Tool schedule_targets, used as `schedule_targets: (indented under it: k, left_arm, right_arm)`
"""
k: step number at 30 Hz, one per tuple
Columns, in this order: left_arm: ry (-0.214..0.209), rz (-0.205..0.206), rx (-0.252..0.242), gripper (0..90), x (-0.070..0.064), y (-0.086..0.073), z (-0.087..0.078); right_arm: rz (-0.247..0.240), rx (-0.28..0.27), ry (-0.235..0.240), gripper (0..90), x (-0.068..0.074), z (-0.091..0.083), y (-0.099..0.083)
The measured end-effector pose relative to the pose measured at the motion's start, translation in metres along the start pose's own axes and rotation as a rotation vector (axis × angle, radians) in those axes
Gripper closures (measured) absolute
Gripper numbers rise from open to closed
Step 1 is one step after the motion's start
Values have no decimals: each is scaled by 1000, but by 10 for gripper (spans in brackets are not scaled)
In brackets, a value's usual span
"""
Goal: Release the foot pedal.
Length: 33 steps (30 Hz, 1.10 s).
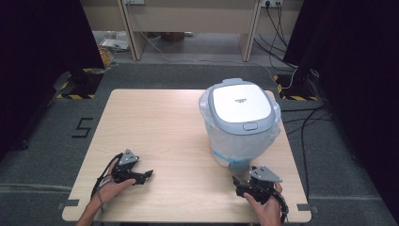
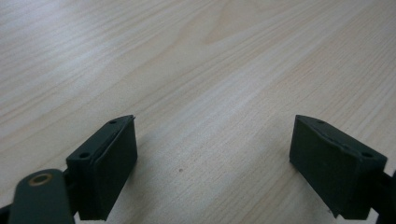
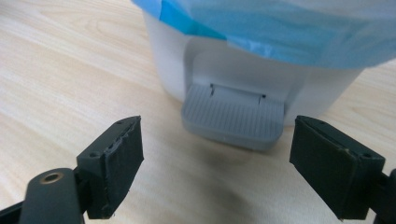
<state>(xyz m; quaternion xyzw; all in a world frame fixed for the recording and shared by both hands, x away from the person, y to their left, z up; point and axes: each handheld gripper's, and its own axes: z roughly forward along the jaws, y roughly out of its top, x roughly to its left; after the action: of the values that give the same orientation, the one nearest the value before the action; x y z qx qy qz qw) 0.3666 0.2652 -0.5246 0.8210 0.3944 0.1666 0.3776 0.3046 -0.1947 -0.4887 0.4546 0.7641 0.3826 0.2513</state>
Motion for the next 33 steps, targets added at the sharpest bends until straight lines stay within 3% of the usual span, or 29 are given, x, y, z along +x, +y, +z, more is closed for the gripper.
schedule_targets:
  k: [20, 33]
  left_arm:
    - [0, 0, 0, 144, 0, 0, 0]
    - [-1, -1, 0, 144, 0, 0, 0]
  right_arm:
    - [-20, 67, -10, 178, -3, -4, -17]
    - [14, 100, -23, 177, -14, -4, -25]
